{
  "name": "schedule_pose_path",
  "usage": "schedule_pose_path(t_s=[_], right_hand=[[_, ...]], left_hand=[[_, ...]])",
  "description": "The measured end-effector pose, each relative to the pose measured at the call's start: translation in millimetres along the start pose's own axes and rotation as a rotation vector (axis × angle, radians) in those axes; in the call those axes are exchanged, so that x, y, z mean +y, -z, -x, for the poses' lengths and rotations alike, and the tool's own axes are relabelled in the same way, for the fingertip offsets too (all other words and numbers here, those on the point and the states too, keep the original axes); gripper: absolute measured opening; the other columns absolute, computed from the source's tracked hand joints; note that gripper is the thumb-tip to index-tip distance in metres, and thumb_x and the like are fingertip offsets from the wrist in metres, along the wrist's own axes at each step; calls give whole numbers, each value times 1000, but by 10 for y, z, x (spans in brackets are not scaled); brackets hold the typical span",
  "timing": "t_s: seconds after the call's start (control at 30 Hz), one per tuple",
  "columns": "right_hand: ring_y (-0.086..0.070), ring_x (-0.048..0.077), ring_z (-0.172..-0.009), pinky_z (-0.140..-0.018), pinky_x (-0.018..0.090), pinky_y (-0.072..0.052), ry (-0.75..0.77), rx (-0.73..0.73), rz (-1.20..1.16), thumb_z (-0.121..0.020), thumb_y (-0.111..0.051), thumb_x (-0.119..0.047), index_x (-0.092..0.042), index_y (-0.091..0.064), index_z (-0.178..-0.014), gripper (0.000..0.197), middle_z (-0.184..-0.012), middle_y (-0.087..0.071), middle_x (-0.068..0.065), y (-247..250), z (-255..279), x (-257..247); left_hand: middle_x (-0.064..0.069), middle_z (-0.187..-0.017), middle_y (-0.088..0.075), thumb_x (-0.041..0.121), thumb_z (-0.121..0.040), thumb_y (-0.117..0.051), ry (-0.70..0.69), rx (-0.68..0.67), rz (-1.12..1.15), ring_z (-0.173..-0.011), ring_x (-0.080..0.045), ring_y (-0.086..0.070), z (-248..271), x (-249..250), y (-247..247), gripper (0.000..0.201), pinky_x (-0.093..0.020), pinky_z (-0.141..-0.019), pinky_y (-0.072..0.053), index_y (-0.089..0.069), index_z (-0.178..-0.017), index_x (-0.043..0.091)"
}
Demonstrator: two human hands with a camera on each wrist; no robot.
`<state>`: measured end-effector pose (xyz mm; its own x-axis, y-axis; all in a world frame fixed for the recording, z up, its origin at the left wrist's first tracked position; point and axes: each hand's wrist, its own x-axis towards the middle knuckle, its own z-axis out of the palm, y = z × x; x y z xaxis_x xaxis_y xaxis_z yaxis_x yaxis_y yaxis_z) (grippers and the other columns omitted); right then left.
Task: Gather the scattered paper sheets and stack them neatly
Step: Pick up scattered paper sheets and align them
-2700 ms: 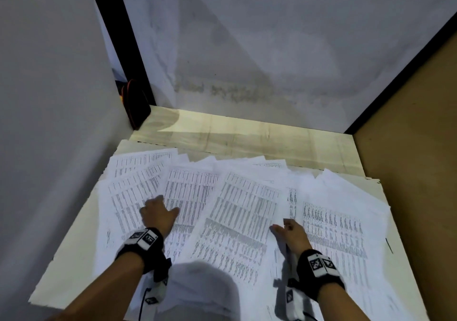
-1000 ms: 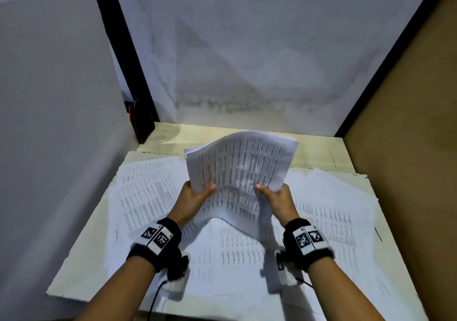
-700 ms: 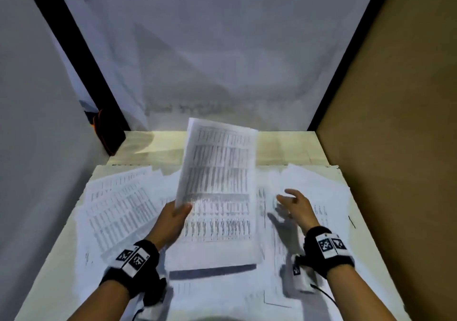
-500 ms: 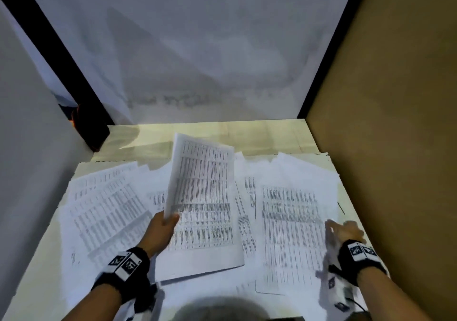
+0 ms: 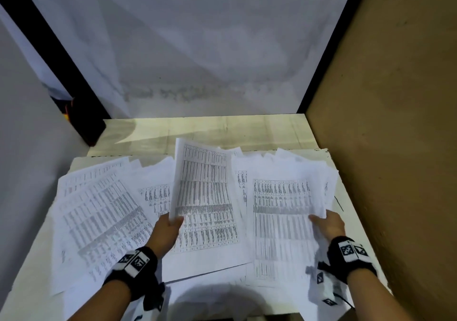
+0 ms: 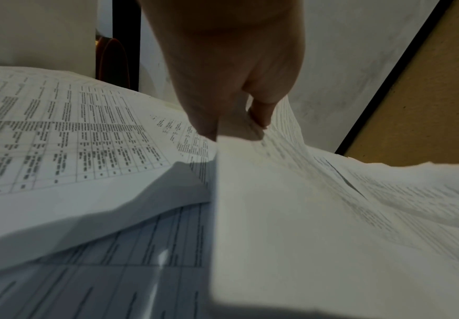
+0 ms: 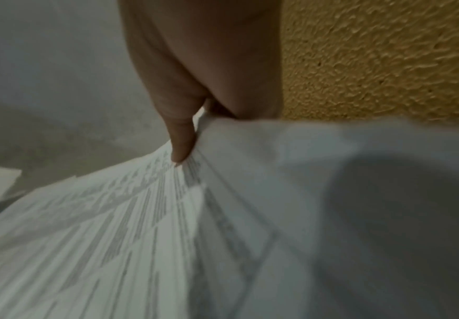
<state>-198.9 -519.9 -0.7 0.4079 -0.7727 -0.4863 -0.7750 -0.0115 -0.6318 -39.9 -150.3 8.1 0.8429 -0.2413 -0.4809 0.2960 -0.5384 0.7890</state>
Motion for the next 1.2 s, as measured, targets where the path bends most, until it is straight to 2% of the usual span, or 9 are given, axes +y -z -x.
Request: schedule_pose_path(t_s=[0.2, 0.47, 0.67, 0.77, 0.83, 0.93, 1.03, 1.1, 1.2], right_hand=[[-54, 33, -90, -75, 30, -38, 135, 126, 154, -94, -44, -8, 6, -60, -110, 26, -110, -62, 29, 266, 152, -108], [-55, 42, -110, -93, 41, -42, 255, 379, 24, -94, -46, -8, 7, -58, -116, 29, -114, -61, 31, 898, 538, -517], [-56, 9, -78, -79, 30, -41, 508, 518, -324, -88, -51, -22, -16, -64, -91, 15, -82, -66, -3, 1527, 909, -1023], [-45, -11, -42, -50, 6, -37, 556, 412, -483, -92, -51, -15, -17, -49, -64, 27, -54, -55, -12, 1540, 1185, -1245], [-52, -9, -47, -43, 3, -39, 515, 247, -548, -93, -50, -12, -14, -55, -74, 20, -66, -55, -5, 1290, 1261, -1270], [-70, 10, -77, -67, 23, -58, 461, -50, -525, -94, -49, -12, -12, -63, -101, 16, -93, -67, 2, 726, 1265, -1135], [-66, 25, -98, -86, 43, -53, 336, -305, -480, -95, -48, -14, -8, -54, -124, 30, -115, -66, 12, 222, 1266, -1003], [-62, 28, -104, -95, 46, -47, 244, -463, -535, -95, -47, -11, -9, -49, -127, 32, -117, -64, 9, -18, 1282, -976], [-62, 23, -102, -96, 43, -47, 209, -593, -607, -91, -50, -1, -12, -47, -122, 33, -113, -64, 5, -193, 1322, -1052]], left_hand=[[0, -50, -30, 18, -94, -45, -8, 16, 13, -44, -14, -25, 85, -21, 29, 31, -24, -46, -24, -35, -65, 14], [1, -51, -28, 18, -94, -47, -74, -9, 43, -46, -14, -24, 186, -31, 74, 34, -24, -48, -22, -34, -63, 14], [0, -55, -30, 18, -94, -47, -121, 7, 32, -48, -13, -28, 228, 194, 135, 30, -24, -47, -23, -39, -66, 12], [-2, -63, -47, 18, -94, -48, -170, -36, 71, -58, -16, -43, 286, 381, 160, 20, -25, -53, -33, -51, -75, 12], [-6, -79, -61, 18, -93, -49, -224, -91, 121, -77, -21, -57, 359, 531, 155, 15, -27, -66, -41, -61, -91, 9], [10, -72, -73, 16, -90, -55, -260, -201, 272, -73, -4, -66, 551, 817, 156, 15, -26, -73, -47, -69, -85, 18], [8, -37, -60, 15, -51, -84, -210, -290, 461, -46, -15, -60, 776, 988, 214, 31, -11, -44, -45, -62, -32, 25], [5, -39, -61, 11, -60, -79, -196, -233, 729, -39, -12, -59, 871, 1019, 270, 33, -14, -39, -46, -64, -33, 22], [-3, -56, -68, 36, -67, -50, -171, -208, 987, -49, -15, -65, 853, 1000, 413, 32, -24, -45, -53, -73, -59, 15]])
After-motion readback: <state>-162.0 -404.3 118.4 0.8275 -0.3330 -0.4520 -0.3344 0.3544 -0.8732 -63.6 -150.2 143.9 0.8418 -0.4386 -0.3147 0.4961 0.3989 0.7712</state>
